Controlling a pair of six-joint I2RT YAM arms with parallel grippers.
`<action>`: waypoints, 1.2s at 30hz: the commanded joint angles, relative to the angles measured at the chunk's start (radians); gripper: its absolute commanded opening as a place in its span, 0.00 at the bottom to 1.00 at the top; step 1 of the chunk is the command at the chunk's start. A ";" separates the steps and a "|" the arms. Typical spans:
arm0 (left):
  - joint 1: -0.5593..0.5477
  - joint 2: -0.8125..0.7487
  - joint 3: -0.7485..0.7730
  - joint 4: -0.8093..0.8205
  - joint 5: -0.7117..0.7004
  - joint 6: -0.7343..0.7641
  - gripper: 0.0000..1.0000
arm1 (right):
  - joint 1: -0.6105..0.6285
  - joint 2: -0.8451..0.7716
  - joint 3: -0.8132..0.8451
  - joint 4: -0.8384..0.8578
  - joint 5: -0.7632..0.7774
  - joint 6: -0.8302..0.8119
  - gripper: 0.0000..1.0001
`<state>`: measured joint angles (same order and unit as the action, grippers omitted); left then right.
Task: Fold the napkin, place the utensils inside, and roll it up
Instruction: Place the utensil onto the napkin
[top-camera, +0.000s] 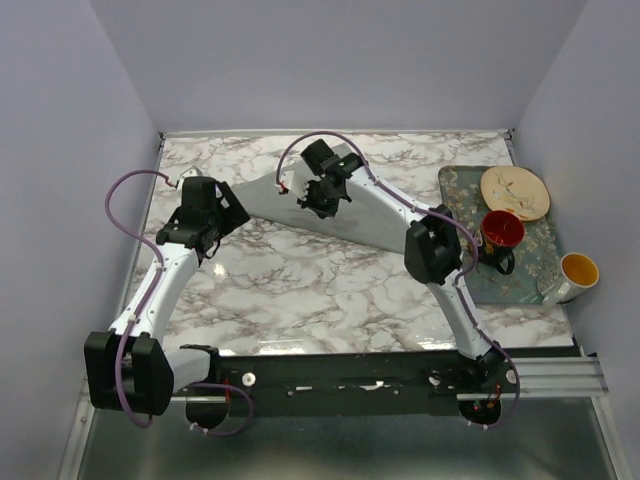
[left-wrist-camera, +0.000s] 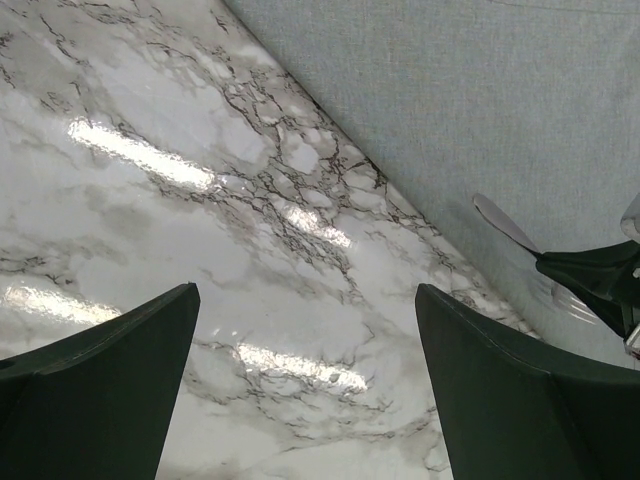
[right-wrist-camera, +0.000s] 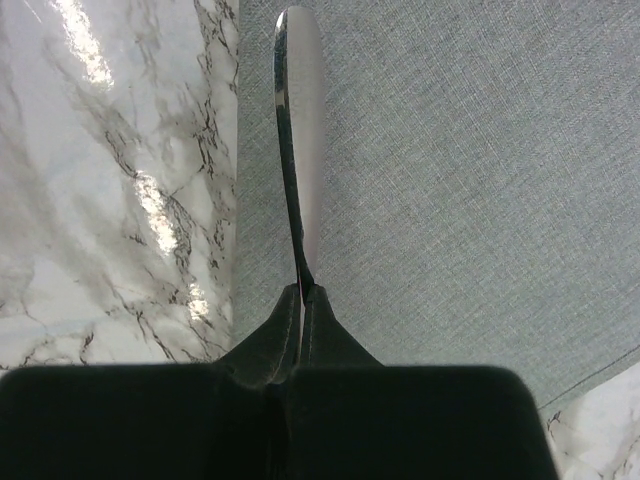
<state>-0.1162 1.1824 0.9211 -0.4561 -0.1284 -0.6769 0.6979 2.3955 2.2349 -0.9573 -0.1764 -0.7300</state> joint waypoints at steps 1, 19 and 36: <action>0.003 0.011 -0.004 0.020 0.033 0.007 0.98 | -0.005 0.062 0.061 -0.029 -0.041 0.023 0.00; 0.003 0.016 -0.014 0.025 0.041 0.007 0.97 | -0.008 0.143 0.120 0.008 -0.057 0.058 0.01; 0.004 0.022 -0.013 0.033 0.059 0.007 0.98 | -0.012 0.165 0.124 0.043 -0.081 0.076 0.01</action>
<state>-0.1162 1.1984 0.9119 -0.4458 -0.0921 -0.6773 0.6914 2.5263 2.3371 -0.9398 -0.2249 -0.6697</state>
